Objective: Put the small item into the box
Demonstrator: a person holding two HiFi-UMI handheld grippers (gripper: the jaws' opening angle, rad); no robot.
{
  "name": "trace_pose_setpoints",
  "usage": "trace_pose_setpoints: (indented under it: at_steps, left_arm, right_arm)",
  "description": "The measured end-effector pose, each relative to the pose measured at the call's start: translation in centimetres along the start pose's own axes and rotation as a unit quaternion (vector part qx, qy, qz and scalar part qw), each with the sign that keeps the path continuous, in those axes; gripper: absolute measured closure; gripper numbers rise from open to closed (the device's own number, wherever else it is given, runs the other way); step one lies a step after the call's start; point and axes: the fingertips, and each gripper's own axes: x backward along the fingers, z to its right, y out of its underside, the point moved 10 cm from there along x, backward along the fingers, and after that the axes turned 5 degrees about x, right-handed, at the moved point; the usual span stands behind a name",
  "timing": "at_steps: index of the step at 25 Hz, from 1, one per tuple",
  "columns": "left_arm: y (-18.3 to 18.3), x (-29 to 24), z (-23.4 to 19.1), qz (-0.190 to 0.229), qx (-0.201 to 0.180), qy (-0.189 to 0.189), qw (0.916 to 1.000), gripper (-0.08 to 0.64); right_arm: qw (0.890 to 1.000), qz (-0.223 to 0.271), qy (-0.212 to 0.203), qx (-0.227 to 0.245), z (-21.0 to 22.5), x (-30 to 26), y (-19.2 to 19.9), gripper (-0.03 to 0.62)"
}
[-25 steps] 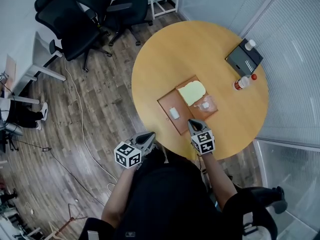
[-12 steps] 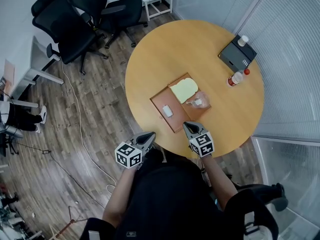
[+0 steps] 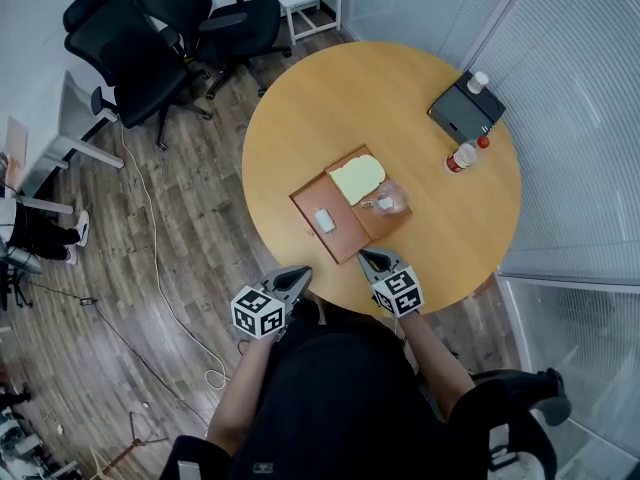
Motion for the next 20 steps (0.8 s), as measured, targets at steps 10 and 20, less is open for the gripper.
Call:
trace_pose_setpoints:
  at_steps: [10, 20]
  left_arm:
    - [1.0, 0.5, 0.5, 0.001, -0.002, -0.007, 1.0, 0.554]
    - [1.5, 1.0, 0.6, 0.007, -0.002, -0.013, 0.9999, 0.554]
  right_arm:
    - [1.0, 0.004, -0.001, -0.001, -0.7, 0.7, 0.8, 0.588]
    - [1.0, -0.005, -0.007, -0.003, -1.3, 0.7, 1.7, 0.588]
